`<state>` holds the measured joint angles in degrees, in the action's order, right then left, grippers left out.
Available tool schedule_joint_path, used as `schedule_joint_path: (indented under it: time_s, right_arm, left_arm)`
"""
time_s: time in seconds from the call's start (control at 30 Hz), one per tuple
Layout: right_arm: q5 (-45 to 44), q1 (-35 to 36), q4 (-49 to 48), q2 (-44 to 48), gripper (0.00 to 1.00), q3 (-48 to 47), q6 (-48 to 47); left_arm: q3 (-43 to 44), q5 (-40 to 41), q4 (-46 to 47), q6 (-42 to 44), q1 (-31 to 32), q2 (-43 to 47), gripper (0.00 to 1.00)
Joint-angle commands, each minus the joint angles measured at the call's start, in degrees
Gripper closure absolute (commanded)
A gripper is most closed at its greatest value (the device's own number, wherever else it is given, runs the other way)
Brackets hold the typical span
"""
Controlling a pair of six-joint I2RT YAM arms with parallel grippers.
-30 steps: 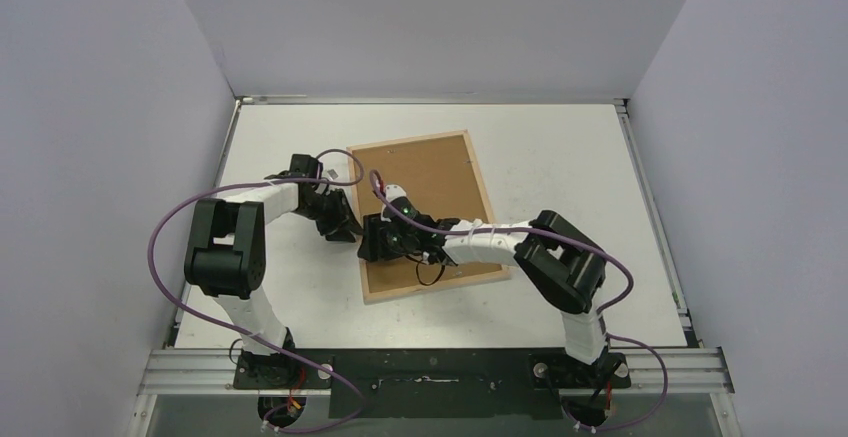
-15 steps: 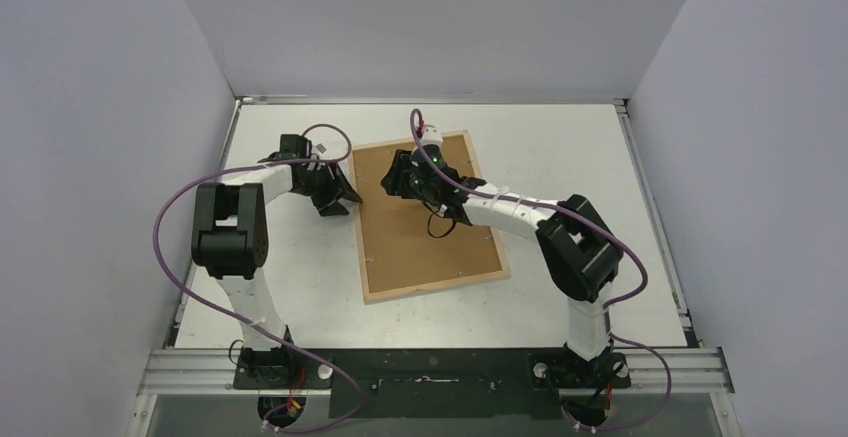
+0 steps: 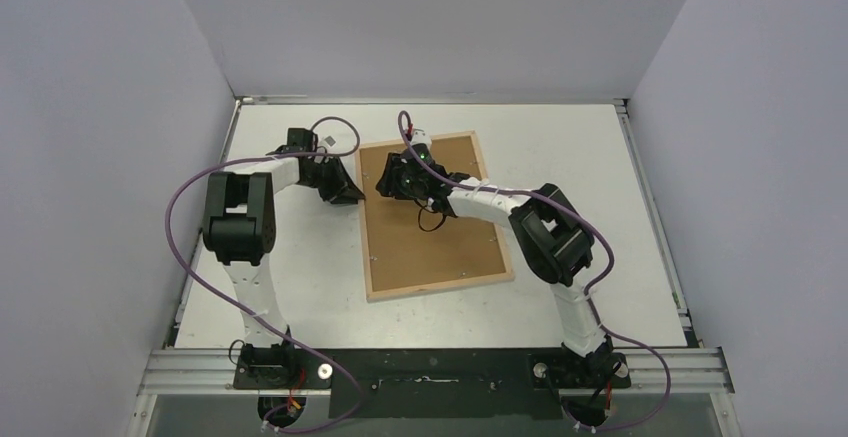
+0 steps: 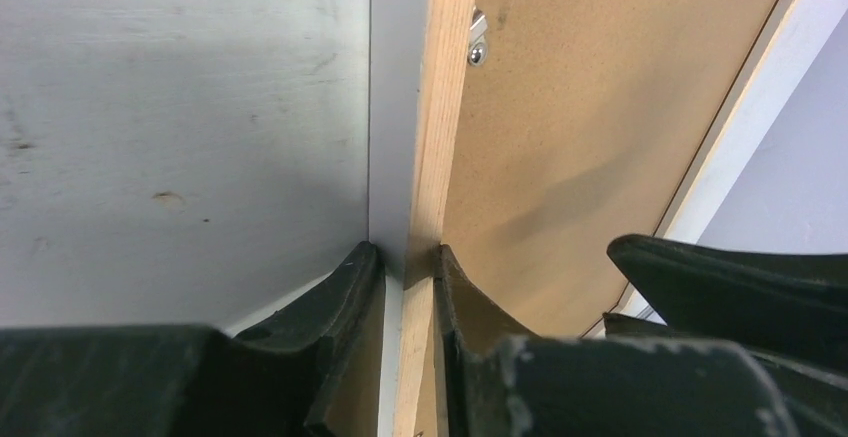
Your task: Put the photo into the frame
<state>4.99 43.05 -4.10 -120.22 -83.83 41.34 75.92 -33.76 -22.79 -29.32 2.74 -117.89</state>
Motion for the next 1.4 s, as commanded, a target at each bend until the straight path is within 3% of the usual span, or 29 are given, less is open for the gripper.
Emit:
schedule_joint_path:
  time_s: [0.0, 0.37, 1.37]
  right_arm:
    - [0.9, -1.04, -2.44, -1.43, 0.61, -3.84, 1.16]
    - [7.17, -3.14, -4.06, -9.36, 0.61, -10.69, 4.61]
    - [17.86, -2.79, -4.01, -20.57, 0.64, -18.22, 1.64]
  left_arm:
    - [-0.88, -1.14, -0.33, 2.13, 2.6, 0.62, 0.96]
    - [-7.75, -1.83, 0.55, 1.93, 4.46, 3.55, 1.0]
    - [-6.03, -0.53, -2.08, 2.01, 4.4, 2.62, 1.0]
